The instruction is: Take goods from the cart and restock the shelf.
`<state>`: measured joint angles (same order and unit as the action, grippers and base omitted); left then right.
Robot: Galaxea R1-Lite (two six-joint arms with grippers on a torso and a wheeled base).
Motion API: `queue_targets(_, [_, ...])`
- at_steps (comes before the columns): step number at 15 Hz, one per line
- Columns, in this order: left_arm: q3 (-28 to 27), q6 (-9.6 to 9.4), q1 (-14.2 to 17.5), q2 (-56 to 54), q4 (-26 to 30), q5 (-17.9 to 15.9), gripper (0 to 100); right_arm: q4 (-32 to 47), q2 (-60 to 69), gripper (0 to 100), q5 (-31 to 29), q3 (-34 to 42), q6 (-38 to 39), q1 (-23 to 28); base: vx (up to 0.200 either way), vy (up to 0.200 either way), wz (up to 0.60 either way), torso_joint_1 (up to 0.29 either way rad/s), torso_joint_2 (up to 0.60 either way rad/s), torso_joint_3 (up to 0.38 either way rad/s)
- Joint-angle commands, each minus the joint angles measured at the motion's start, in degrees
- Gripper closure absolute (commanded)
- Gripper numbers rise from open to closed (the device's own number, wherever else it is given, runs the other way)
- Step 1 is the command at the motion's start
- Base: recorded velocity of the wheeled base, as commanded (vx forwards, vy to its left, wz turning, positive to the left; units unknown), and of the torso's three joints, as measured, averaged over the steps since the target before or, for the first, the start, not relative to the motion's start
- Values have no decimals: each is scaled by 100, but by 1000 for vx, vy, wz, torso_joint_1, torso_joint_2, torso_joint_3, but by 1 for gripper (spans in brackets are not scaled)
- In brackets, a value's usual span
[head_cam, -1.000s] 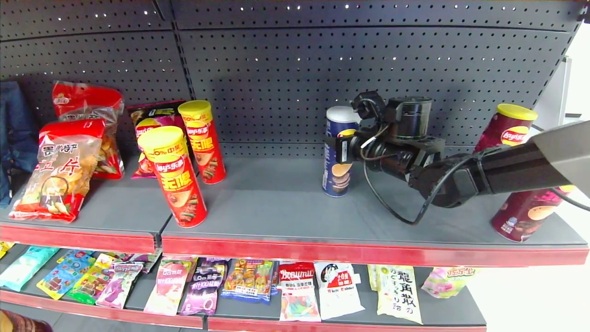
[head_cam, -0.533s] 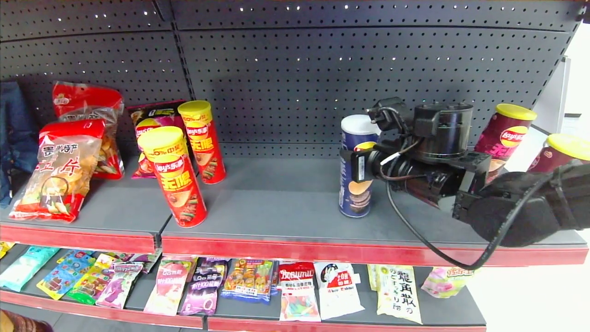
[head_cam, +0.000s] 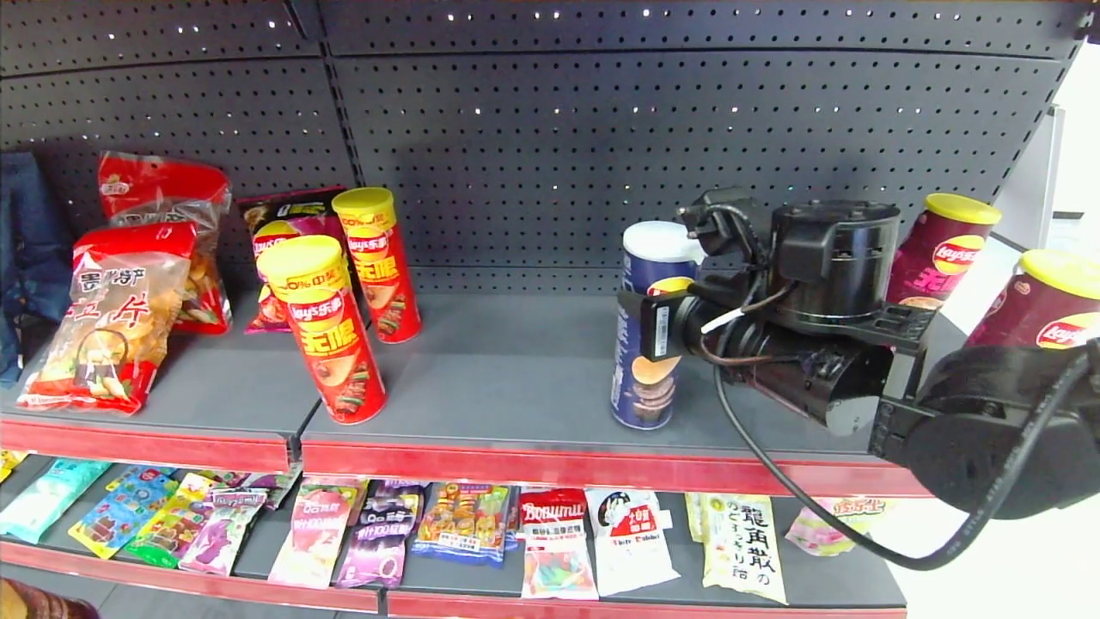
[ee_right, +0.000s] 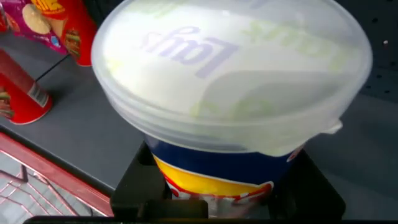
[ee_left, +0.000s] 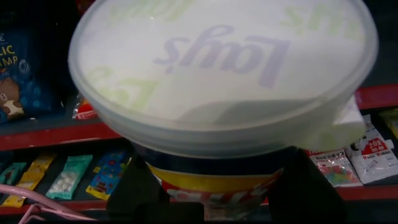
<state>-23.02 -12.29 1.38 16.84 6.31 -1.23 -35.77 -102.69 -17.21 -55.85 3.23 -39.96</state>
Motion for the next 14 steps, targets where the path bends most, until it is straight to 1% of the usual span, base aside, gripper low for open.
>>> queue_targets(1, [8,-2,3,-5,1,0,100,0,-5,100,-1,56,2,-21,0,0,0,0,0,0])
queue_targets(3, [8,-2,3,-14,1,9,100,-123,-84,100,-1,56,11,-21,0,0,0,0,0,0])
queue_targets(4, [8,-2,3,-14,1,0,100,-440,-198,100,-19,118,-33,-21,0,0,0,0,0,0])
queue_targets(5, [8,-2,3,-14,1,0,100,-528,-207,100,-19,170,-51,-38,0,0,0,0,0,0])
queue_targets(8, [16,-2,3,-22,1,0,100,-545,-172,100,-45,390,-51,-73,0,0,0,0,0,0])
queue_targets(14, [-1,-2,3,-14,1,0,100,-545,-154,100,-168,417,-59,-214,0,0,0,0,0,0])
